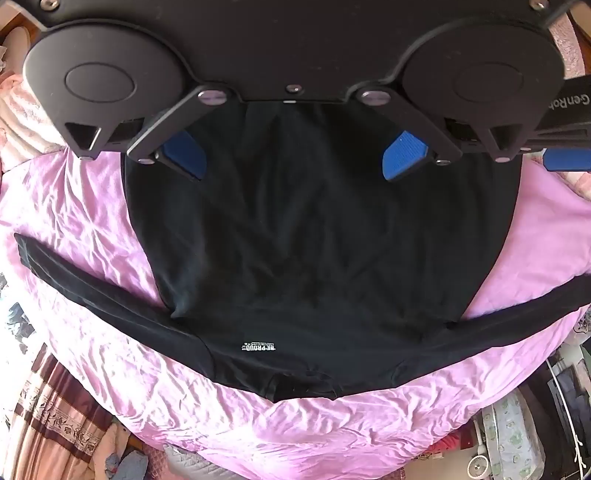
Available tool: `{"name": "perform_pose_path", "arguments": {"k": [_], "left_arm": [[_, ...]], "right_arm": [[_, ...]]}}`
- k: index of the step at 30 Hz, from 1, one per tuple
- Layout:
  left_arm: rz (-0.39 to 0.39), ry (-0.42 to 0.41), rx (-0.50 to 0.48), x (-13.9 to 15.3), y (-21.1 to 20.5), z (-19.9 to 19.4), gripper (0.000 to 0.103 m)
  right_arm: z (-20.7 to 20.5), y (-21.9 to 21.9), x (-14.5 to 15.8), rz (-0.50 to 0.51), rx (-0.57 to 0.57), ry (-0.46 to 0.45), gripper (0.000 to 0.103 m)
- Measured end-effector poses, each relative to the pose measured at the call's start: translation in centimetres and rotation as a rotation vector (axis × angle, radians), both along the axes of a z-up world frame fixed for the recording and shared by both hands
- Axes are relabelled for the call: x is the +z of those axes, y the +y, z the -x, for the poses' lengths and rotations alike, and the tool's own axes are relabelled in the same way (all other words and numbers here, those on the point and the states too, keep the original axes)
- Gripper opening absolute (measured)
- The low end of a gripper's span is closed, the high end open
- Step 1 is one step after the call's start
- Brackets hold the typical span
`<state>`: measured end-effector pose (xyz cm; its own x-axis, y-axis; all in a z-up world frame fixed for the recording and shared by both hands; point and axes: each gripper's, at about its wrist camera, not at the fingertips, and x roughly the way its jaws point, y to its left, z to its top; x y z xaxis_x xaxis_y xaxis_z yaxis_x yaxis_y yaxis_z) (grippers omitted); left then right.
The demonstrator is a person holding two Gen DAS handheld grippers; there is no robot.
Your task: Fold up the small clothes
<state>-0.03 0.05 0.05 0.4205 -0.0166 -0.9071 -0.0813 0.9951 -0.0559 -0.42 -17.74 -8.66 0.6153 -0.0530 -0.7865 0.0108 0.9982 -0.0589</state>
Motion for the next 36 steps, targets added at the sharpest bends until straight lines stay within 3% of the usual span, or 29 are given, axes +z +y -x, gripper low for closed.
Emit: {"name": "perform_pose_path", "arguments": {"k": [36], "left_arm": [[-0.008, -0.006, -0.001, 0.13, -0.02, -0.05, 0.067]], "right_arm": [[0.31, -0.15, 0.35, -0.01, 0.0, -0.007, 0.103]]}}
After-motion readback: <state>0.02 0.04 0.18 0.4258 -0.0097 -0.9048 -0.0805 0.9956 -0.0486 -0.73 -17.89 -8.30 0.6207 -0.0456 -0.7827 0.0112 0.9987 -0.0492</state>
